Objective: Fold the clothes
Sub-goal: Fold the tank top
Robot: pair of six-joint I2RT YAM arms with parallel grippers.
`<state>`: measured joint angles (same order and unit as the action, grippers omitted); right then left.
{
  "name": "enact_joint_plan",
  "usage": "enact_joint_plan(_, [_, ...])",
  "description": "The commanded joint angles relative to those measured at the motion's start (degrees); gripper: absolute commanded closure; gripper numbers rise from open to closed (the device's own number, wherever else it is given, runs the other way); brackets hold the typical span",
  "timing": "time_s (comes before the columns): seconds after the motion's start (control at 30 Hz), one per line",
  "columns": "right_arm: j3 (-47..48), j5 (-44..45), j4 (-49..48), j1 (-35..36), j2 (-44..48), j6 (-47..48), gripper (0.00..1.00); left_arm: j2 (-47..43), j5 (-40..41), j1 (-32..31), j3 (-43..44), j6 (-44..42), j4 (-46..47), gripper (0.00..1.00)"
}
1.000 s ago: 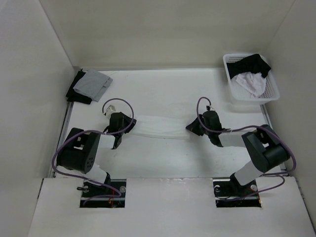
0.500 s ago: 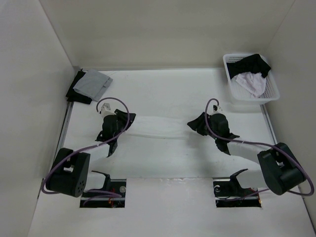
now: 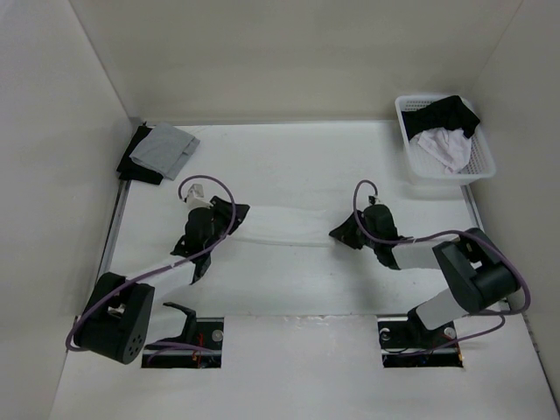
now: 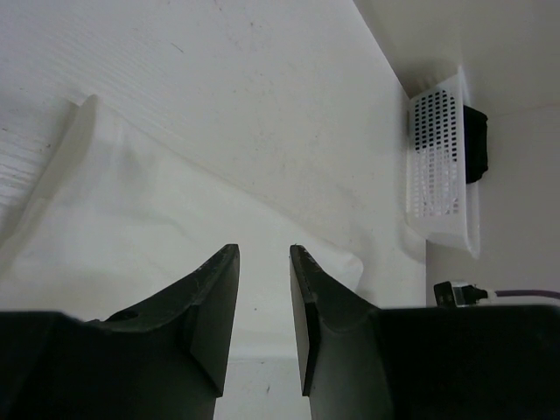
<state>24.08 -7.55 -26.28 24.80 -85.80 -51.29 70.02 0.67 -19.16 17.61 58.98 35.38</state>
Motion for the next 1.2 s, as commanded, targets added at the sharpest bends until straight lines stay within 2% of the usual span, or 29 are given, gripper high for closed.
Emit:
enact_joint_plan(0.0, [0.45,-3.25,-4.91,-0.93,-2.53,-3.11,0.79,-2.17,-0.05,-0.75,-0.99,-0.45,1.89,0.72])
enact_joint_plan(0.13, [-2.01,-5.54,-8.69,-3.57,-2.27,-4.69,0.91,-2.34,0.04,-1.62,-1.52,-0.1,1.89,0.72])
enact_joint_plan(0.3, [-6.4,-5.98,-8.62,-6.38,5.88,-5.32,0.96,-2.26,0.74,-3.12,-1.52,0.52,1.89,0.72])
enact_joint_plan(0.47, [-6.68,-4.58,3.66,-7.97,19.94,-1.55,0.97,-2.08,1.09,-5.14,-0.56,1.14,1.89,0.72])
enact_joint_plan(0.57, [-2.12,0.24,13.86,-6.66,26.63,3.37,0.96,-2.25,1.09,-6.02,-0.12,1.66,1.89,0.72])
enact_joint_plan(0.63, [2.0,3.84,18.52,-3.77,27.88,7.23,0.96,-2.34,1.09,-6.28,0.06,1.75,1.89,0.72])
enact_joint_plan(0.87, [19.14,10.71,26.72,8.89,17.7,16.91,0.96,-2.87,0.83,-5.67,-0.9,2.28,1.89,0.72])
enact_joint_plan(1.17, [43.57,15.99,34.88,23.49,-6.98,22.54,0.96,-10.41,-0.58,-0.67,-3.89,4.21,-1.18,0.72])
